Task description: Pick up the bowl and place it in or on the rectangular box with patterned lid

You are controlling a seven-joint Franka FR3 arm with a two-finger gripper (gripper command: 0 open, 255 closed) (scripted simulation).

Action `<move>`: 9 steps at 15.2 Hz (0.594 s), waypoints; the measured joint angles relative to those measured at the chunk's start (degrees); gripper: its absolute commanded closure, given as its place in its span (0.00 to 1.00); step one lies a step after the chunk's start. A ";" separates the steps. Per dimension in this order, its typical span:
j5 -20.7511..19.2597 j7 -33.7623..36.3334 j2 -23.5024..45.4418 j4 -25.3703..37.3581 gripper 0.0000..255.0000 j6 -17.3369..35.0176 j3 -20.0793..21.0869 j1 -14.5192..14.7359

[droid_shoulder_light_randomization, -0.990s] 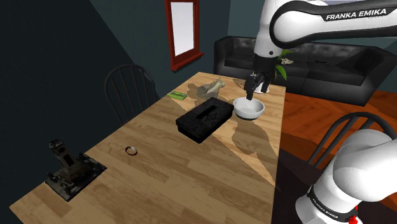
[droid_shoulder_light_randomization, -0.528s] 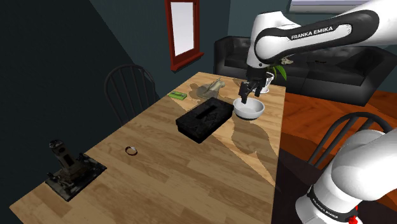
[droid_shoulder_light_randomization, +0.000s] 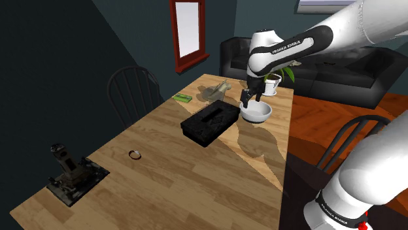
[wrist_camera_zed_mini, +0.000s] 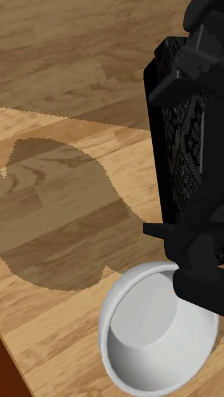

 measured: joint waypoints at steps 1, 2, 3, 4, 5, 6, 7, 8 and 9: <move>-0.05 -0.79 1.92 0.72 0.00 1.21 -0.58 -0.35; -0.06 -1.52 3.89 1.26 0.00 2.65 -1.12 -0.69; 0.00 -2.10 5.73 2.28 0.00 3.48 -1.51 -0.95; 0.14 -2.64 7.71 3.19 0.00 4.56 -1.85 -1.17; 0.27 -3.48 9.52 4.28 0.00 5.32 -2.34 -1.56; 0.55 -4.06 11.86 5.63 0.00 6.35 -2.65 -1.82; 0.76 -4.69 13.58 7.03 0.00 6.65 -2.93 -2.10; 1.01 -5.13 15.48 8.12 0.00 7.47 -3.12 -2.33; 1.36 -5.80 17.75 9.80 0.00 8.06 -3.35 -2.66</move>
